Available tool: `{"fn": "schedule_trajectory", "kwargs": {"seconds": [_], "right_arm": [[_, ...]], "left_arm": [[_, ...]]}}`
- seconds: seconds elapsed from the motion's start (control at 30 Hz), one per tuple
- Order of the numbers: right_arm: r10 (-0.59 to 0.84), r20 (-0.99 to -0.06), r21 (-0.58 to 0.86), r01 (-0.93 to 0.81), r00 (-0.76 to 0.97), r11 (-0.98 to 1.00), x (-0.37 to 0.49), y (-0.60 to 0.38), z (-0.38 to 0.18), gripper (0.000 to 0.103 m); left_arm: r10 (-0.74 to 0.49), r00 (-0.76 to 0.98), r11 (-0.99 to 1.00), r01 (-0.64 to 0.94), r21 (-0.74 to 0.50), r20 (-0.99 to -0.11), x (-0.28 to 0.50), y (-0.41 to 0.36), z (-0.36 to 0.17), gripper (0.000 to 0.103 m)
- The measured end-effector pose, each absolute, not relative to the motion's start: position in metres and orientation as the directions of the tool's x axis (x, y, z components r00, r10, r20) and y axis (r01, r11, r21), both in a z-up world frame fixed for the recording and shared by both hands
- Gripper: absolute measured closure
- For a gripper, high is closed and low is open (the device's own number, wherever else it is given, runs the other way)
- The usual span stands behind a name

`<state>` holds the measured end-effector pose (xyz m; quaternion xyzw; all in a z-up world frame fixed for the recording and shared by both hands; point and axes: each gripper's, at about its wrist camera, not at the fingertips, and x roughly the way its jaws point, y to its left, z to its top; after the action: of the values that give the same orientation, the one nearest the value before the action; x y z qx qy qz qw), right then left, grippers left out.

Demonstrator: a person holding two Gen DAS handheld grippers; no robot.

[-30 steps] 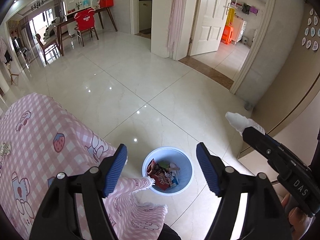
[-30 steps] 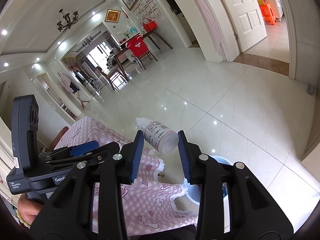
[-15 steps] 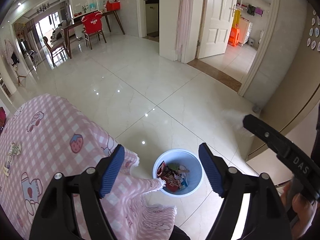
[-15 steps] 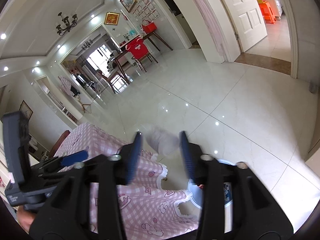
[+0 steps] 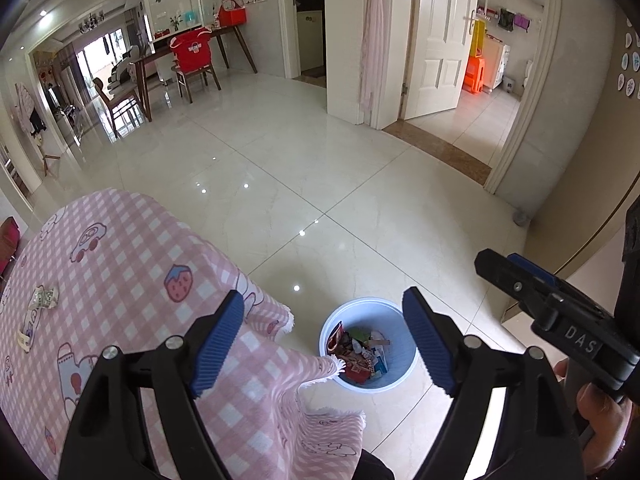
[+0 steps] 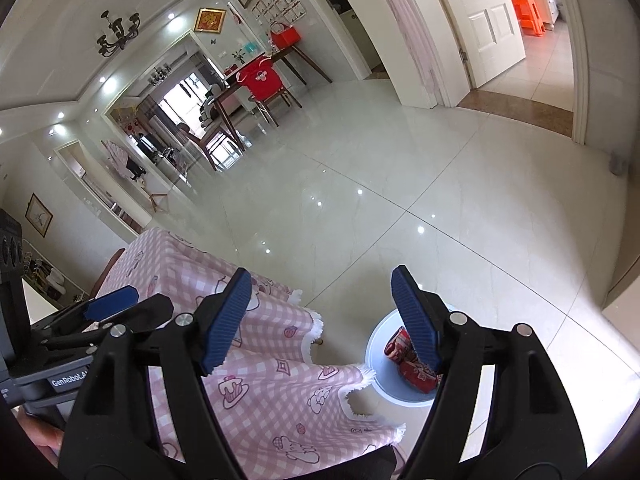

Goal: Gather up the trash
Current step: 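Open the right tool to drop the white bottle into the bucket, then move both open tools back over the rug toward the remaining wrappers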

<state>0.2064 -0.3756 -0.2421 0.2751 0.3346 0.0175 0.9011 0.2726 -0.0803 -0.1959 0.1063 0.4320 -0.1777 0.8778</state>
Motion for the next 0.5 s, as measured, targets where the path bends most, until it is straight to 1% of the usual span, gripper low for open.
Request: {"fn": "schedule_trajectory", "kwargs": {"seconds": [0.23,0.37,0.5], "right_arm": [[0.239,-0.576,0.492,0.098,0.781,0.865,0.202,-0.354,-0.219,0.031],[0.277,-0.561,0.477,0.030,0.780,0.879,0.204,-0.319,-0.203,0.031],[0.324,-0.556,0.459,-0.042,0.765,0.888,0.212,-0.278,-0.191,0.031]], "left_arm": [[-0.227,0.583,0.921,0.389,0.024,-0.780,0.259,-0.049,-0.184,0.021],[-0.214,0.605,0.935,0.355,0.019,-0.767,0.255,-0.025,-0.174,0.021],[-0.183,0.635,0.956,0.294,0.016,-0.751,0.254,0.017,-0.164,0.021]]}}
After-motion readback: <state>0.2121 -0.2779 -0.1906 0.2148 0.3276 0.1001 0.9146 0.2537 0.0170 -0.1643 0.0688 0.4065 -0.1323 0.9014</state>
